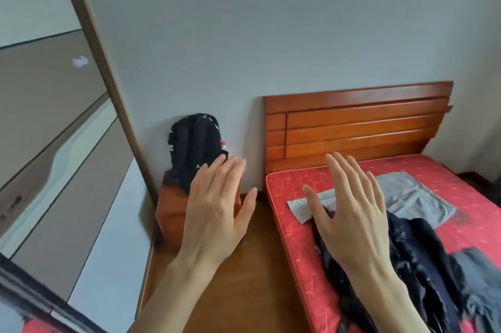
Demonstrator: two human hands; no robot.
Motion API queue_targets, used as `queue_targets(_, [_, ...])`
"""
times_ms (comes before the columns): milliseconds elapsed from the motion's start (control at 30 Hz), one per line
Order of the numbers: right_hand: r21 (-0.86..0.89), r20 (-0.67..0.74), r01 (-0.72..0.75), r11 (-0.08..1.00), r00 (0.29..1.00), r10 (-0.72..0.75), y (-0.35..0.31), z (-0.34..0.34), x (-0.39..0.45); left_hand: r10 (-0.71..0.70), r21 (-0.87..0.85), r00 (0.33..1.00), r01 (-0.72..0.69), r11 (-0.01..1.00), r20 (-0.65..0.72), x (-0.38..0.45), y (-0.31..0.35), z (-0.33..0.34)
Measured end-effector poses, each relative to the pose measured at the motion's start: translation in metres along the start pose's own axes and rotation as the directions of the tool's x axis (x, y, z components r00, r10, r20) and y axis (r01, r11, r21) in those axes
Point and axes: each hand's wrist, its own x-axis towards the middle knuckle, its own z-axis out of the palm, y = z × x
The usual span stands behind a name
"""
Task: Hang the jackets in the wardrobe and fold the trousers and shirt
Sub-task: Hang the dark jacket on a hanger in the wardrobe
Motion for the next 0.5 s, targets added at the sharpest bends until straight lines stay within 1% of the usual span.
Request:
queue_targets(133, [-0.066, -0.007, -0.095, 0.993, 0.995, 0.095, 0.057, -0.006, -0.013, 0.05, -0.065, 0.997, -0.047, 0.997, 0.057, 0.011, 0.043, 0.049])
queue_targets(267, [-0.102, -0.05, -0.209, 0.973, 0.978, 0.204, 0.109, -0.012, -0.035, 0.137, -0.141, 0.983, -0.12, 0.983, 0.119, 0.016, 0.078, 0.099])
queue_targets(400, [-0.189, -0.088, -0.336, 0.923, 0.942, 0.324, 0.156, -0.019, -0.06, 0.234, -0.233, 0.953, -0.188, 0.954, 0.19, 0.021, 0.109, 0.151])
queue_targets(500, [-0.244, -0.112, -0.41, 0.879, 0.912, 0.395, 0.185, -0.022, -0.068, 0.31, -0.307, 0.928, -0.24, 0.921, 0.207, 0.028, 0.13, 0.189])
